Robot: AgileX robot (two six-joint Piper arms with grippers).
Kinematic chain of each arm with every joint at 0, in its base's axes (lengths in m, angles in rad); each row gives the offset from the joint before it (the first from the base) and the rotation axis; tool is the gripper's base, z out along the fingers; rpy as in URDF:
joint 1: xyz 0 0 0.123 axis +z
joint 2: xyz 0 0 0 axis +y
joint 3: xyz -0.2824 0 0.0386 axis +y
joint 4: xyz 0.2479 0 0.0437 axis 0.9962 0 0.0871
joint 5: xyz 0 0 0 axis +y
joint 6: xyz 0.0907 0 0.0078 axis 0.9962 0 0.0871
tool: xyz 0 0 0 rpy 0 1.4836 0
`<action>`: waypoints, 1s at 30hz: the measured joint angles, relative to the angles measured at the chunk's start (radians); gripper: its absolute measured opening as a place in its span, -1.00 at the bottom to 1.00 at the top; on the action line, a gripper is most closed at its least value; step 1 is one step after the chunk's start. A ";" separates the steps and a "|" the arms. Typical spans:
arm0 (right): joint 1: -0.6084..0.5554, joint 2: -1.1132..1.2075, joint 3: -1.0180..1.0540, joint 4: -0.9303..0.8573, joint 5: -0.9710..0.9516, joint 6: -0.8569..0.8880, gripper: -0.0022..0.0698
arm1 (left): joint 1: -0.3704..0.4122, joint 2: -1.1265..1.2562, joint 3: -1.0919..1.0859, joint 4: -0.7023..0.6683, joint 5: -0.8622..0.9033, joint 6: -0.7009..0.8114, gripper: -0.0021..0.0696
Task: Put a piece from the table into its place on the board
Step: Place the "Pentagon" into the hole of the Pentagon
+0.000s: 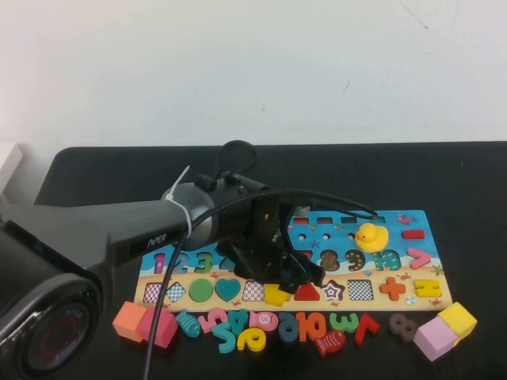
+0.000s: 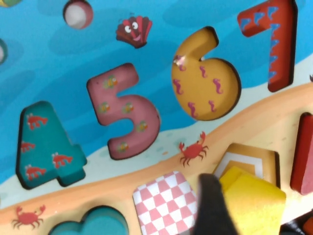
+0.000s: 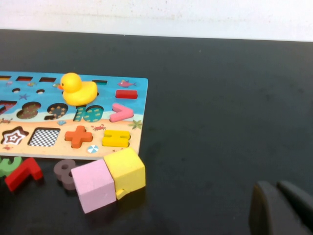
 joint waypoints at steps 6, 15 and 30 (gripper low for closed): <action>0.000 0.000 0.000 0.000 0.000 0.000 -0.89 | 0.000 -0.001 0.000 0.000 0.033 0.016 -0.41; 0.000 0.000 0.000 0.000 0.000 0.000 -0.89 | 0.000 -0.001 0.000 0.021 0.052 0.014 -0.92; 0.000 0.000 0.000 0.000 0.000 0.000 -0.89 | 0.000 -0.012 0.000 0.185 0.141 -0.046 -0.94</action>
